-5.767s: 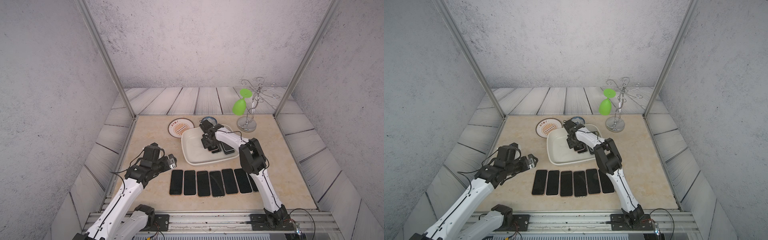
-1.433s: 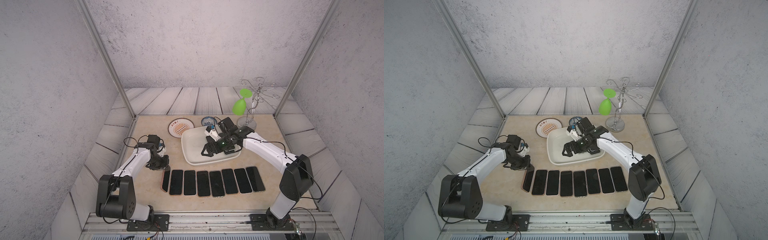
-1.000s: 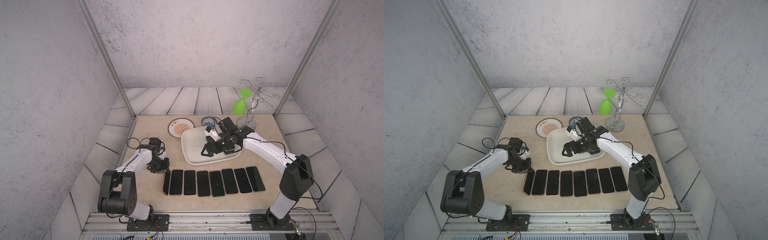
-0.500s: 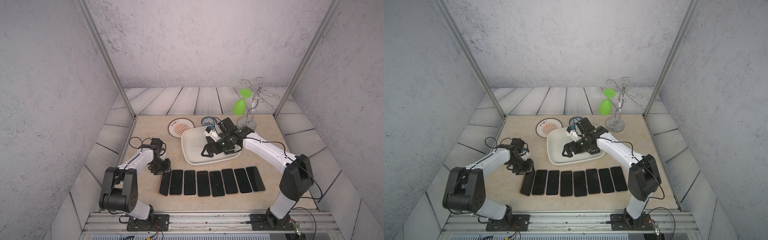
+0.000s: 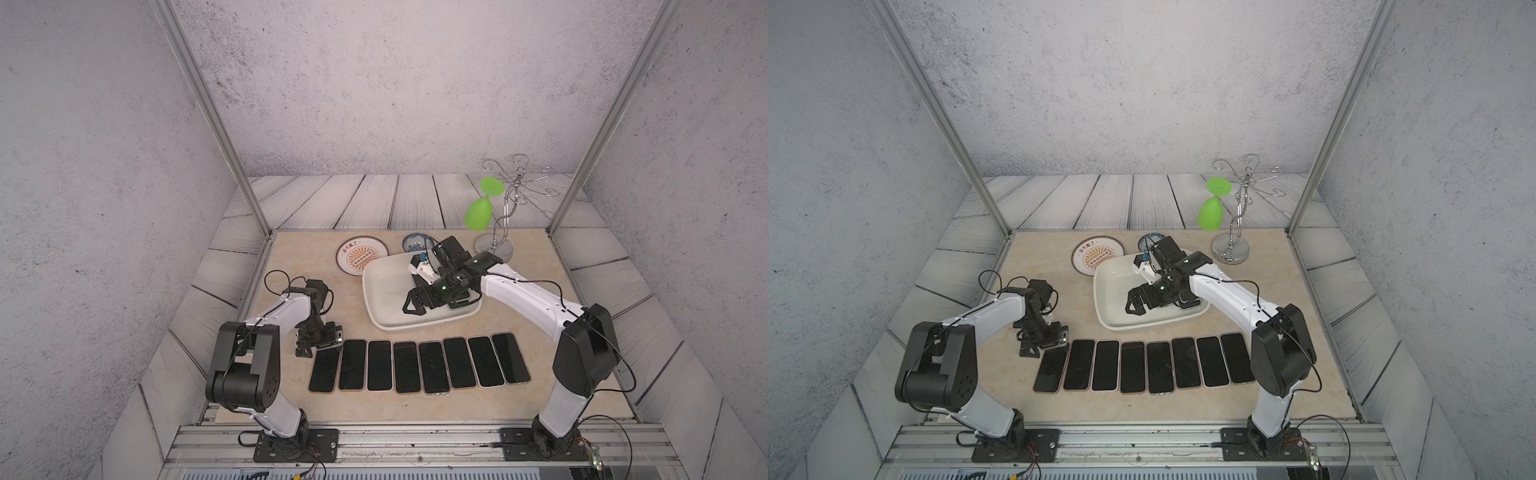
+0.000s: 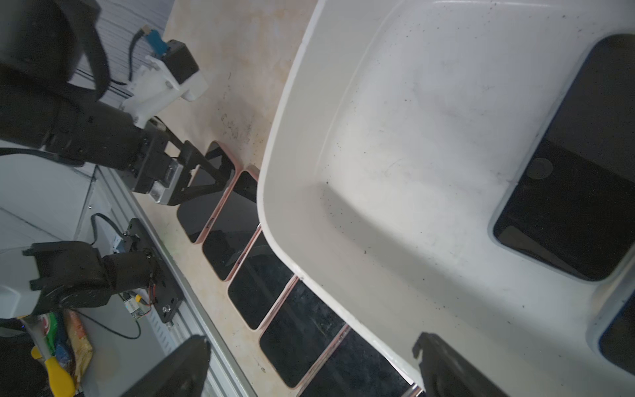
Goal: Take the phone out of the storage box
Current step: Place the phone at the center of the board, then pick up the phone from the storage box.
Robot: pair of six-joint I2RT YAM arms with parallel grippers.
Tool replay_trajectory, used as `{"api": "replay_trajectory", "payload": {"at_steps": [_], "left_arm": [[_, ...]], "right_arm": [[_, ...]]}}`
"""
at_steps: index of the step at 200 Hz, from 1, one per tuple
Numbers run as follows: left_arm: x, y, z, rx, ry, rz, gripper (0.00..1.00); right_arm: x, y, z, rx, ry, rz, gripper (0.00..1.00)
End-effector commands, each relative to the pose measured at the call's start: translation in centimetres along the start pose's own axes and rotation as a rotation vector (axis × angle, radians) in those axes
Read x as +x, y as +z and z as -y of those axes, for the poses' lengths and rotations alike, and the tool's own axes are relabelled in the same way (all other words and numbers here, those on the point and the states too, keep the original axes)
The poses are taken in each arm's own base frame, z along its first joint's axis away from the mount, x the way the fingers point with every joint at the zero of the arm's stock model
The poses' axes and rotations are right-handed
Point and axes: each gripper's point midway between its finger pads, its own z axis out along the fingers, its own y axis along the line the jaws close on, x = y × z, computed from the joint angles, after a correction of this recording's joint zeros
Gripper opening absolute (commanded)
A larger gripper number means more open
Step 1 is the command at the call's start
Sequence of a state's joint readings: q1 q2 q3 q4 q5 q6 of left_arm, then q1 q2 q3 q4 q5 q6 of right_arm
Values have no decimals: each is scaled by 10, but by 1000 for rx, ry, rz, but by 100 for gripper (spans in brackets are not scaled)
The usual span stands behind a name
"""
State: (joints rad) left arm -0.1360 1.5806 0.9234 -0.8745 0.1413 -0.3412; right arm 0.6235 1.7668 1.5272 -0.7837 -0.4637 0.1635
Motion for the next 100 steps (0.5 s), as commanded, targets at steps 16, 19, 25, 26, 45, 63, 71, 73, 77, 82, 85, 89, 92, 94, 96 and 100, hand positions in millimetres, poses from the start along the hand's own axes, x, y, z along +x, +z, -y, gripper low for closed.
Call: {"api": "replay_trajectory", "payload": {"at_steps": [16,19,25,26,45,63,71,73,77,82,85,89,92,94,96,100], "left_arm": [[-19,-61,11,79,-81,230,91],[-21,-67,14,102,-83,253,92],[-24,-81,22,153,-74,302,93],[-25,-83,24,162,-74,310,94],[-29,-130,51,287,-21,443,98],[-27,-170,78,374,75,555,99],[-25,-184,88,404,111,597,99],[-25,-187,91,412,120,605,99],[-23,-194,95,431,134,625,99],[-21,-199,101,451,150,641,99],[-20,-203,103,464,157,651,99],[-18,-206,105,475,165,659,99],[-17,-209,106,484,169,667,99],[-16,-211,107,488,172,671,99],[-15,-212,107,491,173,675,99],[-14,-214,107,497,173,680,99]], "right_arm": [[-13,-18,47,318,1,12,99],[-15,-20,52,347,0,13,99],[-17,-22,59,394,-5,15,99],[-18,-22,61,401,-5,16,99],[-30,-17,80,492,-16,22,99],[-44,-4,89,517,-26,10,99],[-52,0,95,542,-24,8,99],[-53,2,97,550,-22,4,99],[-55,7,102,563,-18,-2,99],[-59,11,105,569,-17,-7,99],[-61,14,107,573,-15,-14,99],[-63,17,109,576,-13,-23,99],[-64,20,111,581,-11,-30,99],[-65,22,113,583,-9,-33,99],[-66,24,114,585,-8,-34,99],[-69,27,116,590,-7,-29,99]]}}
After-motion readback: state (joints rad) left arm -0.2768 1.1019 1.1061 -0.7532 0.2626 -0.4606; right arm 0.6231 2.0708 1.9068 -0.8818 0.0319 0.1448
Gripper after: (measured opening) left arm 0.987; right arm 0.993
